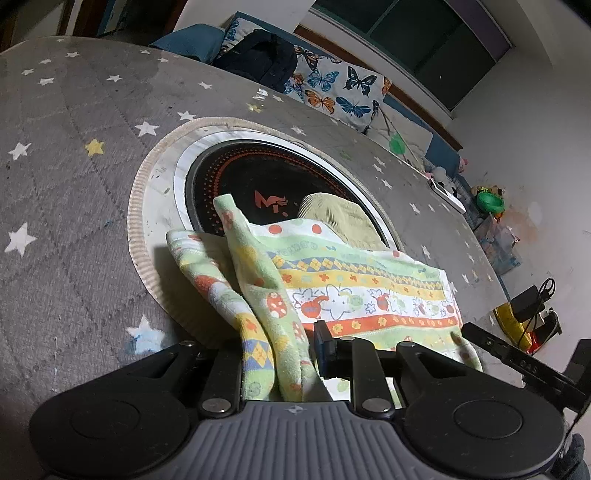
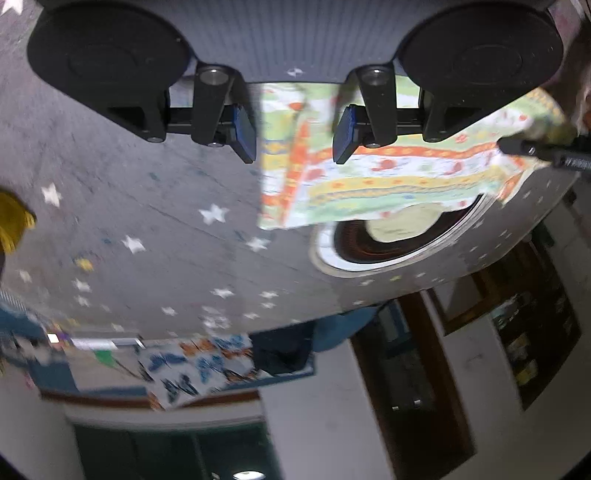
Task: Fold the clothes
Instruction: 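Lift the towel with both grippers and carry it off the cooktop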
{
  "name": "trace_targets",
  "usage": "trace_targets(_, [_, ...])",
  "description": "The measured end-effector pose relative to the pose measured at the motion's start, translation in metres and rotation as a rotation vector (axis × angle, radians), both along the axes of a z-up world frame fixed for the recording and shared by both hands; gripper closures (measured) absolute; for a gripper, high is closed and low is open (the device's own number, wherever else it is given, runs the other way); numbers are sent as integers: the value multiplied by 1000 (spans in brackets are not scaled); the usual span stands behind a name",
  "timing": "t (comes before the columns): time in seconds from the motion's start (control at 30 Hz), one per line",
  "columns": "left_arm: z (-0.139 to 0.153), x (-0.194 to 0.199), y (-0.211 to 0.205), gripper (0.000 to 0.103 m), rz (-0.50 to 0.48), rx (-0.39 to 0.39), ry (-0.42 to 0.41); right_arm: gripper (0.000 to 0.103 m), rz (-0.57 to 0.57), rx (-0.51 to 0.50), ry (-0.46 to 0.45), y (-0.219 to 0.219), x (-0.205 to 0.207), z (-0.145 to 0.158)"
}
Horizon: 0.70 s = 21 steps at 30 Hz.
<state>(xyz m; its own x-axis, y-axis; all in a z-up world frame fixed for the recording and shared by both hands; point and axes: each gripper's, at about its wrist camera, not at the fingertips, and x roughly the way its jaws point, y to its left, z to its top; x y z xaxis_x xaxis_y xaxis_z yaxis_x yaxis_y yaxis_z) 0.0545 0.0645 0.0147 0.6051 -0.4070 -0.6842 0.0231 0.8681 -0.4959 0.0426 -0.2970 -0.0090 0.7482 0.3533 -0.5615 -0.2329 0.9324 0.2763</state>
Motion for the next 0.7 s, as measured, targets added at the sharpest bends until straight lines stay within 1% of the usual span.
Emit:
trace_targets(0.13, [0, 1, -1, 79, 0, 7, 0, 53, -8, 61, 24, -12, 9, -10])
trace_targets(0.27, [1, 1, -3, 78, -2, 17, -4, 54, 36, 78, 16, -1, 7, -10])
trace_targets(0.33, [1, 1, -4, 78, -2, 17, -4, 70, 52, 64, 12, 6, 5, -8])
trace_targets(0.43, [1, 0, -4, 78, -3, 18, -4, 77, 70, 83, 19, 11, 4, -9])
trace_targets(0.63, [1, 0, -5, 76, -6, 15, -5, 77, 39, 149, 34, 1, 5, -10])
trace_targets(0.7, [1, 0, -5, 75, -8, 17, -8, 76, 38, 154, 33, 0, 4, -11])
